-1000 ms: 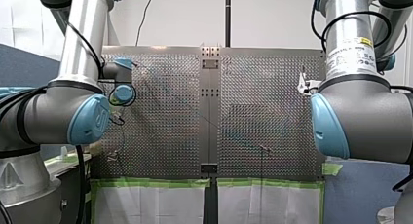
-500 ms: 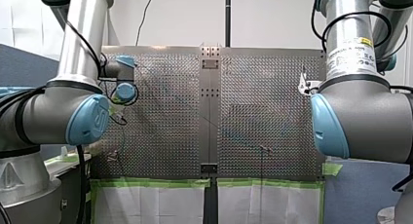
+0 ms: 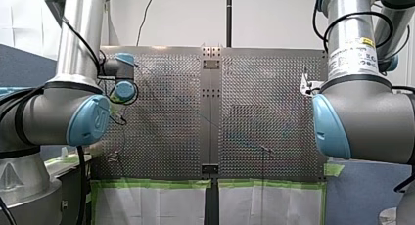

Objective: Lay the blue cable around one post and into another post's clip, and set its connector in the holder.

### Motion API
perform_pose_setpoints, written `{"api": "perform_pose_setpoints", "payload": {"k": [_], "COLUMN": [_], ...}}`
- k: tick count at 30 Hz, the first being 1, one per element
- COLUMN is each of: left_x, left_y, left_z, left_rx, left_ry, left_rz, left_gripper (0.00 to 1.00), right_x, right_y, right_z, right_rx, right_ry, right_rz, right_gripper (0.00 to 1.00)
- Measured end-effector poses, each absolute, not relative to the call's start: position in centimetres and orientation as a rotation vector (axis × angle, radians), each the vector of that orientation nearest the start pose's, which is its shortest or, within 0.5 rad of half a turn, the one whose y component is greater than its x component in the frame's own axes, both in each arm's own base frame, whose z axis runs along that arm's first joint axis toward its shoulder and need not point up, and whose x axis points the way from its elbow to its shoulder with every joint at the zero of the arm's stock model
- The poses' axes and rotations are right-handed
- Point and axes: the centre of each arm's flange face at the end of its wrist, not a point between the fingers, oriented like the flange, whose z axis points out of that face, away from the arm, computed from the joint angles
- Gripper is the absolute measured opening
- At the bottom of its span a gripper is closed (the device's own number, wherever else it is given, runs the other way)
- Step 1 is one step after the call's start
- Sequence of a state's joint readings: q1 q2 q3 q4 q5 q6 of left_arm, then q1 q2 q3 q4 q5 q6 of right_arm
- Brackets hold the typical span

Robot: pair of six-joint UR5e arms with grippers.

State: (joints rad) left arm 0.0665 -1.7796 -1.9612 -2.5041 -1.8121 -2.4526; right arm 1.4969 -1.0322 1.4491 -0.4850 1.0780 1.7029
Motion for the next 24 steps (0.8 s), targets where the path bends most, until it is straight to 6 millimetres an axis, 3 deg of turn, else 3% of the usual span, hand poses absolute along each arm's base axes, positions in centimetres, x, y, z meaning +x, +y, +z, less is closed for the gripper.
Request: {"api": "perform_pose_setpoints", "payload": {"k": [4,24], "left_x": [50.9,44.6], "left_y": [-7.8,-7.9], "left_z": [26.0,30.0], "left_rx": [-0.869,-0.814], "left_ry": [1.285,1.222], "left_rz": [-0.469,-0.481], "left_gripper": [1.0,1.0], "right_x": [13.1,13.2], "right_y": [-68.2,-68.3], "right_z": [27.5,27.3], "right_rx": [1.43,1.432], "right_ry": [-1.032,-1.034], "right_rz": [1.62,1.62], "right_gripper": [0.98,0.98]}}
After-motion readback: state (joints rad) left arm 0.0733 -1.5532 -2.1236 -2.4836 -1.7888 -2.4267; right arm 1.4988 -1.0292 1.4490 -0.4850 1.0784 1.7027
